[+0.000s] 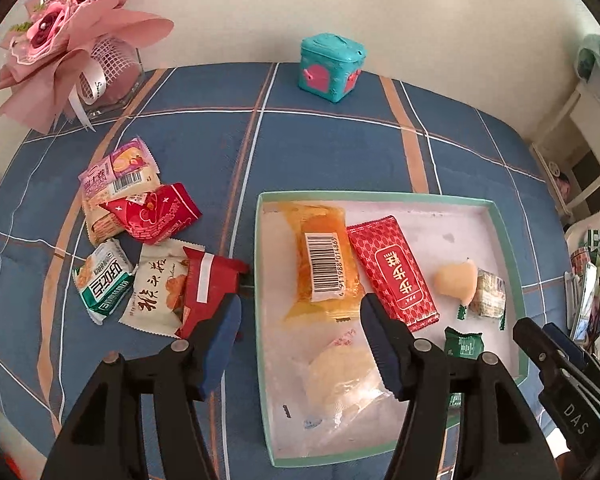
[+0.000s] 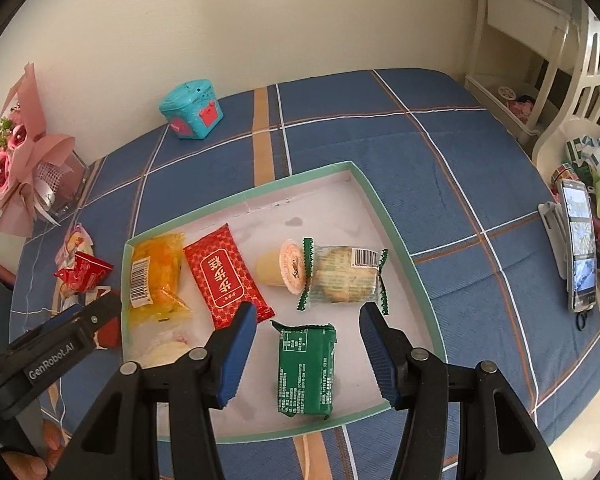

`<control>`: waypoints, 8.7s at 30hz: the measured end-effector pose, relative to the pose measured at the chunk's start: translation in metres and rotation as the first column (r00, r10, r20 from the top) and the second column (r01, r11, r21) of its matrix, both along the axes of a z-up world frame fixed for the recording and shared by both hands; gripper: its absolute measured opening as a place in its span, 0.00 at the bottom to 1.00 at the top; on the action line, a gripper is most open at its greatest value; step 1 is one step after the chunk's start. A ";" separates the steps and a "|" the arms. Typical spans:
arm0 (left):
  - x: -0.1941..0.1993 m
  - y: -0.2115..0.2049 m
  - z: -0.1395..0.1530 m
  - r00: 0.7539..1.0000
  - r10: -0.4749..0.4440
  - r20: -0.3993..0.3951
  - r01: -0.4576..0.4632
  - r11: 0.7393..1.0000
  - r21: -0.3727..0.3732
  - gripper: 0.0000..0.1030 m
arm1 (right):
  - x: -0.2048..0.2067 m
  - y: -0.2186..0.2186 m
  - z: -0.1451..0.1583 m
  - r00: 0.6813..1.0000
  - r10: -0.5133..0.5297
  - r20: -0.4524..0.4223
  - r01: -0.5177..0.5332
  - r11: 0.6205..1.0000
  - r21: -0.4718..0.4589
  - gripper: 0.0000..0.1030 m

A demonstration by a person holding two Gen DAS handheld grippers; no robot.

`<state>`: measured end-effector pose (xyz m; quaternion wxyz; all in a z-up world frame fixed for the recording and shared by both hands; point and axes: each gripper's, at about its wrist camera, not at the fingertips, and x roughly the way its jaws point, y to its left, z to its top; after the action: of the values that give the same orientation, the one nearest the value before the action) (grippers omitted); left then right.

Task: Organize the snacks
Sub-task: 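Open left gripper dropping red packet in tray while right gripper releases biscuit packet, then move left tool to green-white cracker packet while right tool moves to red box, then close left gripper on cracker packet while right gripper closes on red box, then carry cracker packet with left tool while right tool carries red box over tray, then open left gripper releasing cracker packet in tray while right gripper releases red box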

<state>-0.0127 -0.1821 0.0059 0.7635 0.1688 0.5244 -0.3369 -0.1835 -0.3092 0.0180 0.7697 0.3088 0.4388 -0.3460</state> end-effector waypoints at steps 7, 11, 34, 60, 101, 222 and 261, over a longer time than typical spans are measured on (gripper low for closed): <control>0.003 0.000 -0.002 1.000 0.001 0.018 -0.001 1.000 0.012 0.78 | 0.004 0.000 -0.006 1.000 -0.011 -0.009 0.011 1.000 0.028 0.70; 0.008 0.005 -0.002 0.998 0.016 0.054 -0.017 1.000 0.023 0.86 | 0.008 0.000 -0.014 1.000 -0.009 -0.022 0.010 0.999 0.046 0.82; 0.033 0.026 0.012 0.970 0.097 0.221 -0.105 0.994 0.021 0.92 | 0.041 0.021 -0.010 0.999 0.051 0.018 -0.051 0.999 -0.006 1.00; 0.124 0.139 0.022 0.928 0.289 0.235 -0.299 0.954 0.007 0.92 | 0.129 0.095 -0.004 0.971 0.234 0.053 -0.230 0.971 -0.065 1.00; 0.157 0.100 -0.064 0.999 0.046 0.001 -0.046 0.996 0.081 0.75 | 0.220 0.128 -0.064 0.934 0.354 -0.038 -0.349 0.931 0.103 0.45; -0.024 -0.089 -0.015 0.991 -0.128 0.042 0.129 0.991 -0.027 0.56 | 0.023 -0.077 -0.040 0.998 -0.038 0.041 0.035 0.997 0.063 0.41; -0.007 -0.056 0.003 0.992 -0.064 0.104 0.061 0.997 0.040 0.75 | 0.040 -0.035 -0.023 0.995 -0.010 -0.102 0.014 0.999 0.035 0.73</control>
<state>-0.0198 -0.2386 0.0086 0.7761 0.2166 0.4839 -0.3416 -0.1435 -0.3440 -0.0051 0.7385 0.3069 0.4818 -0.3582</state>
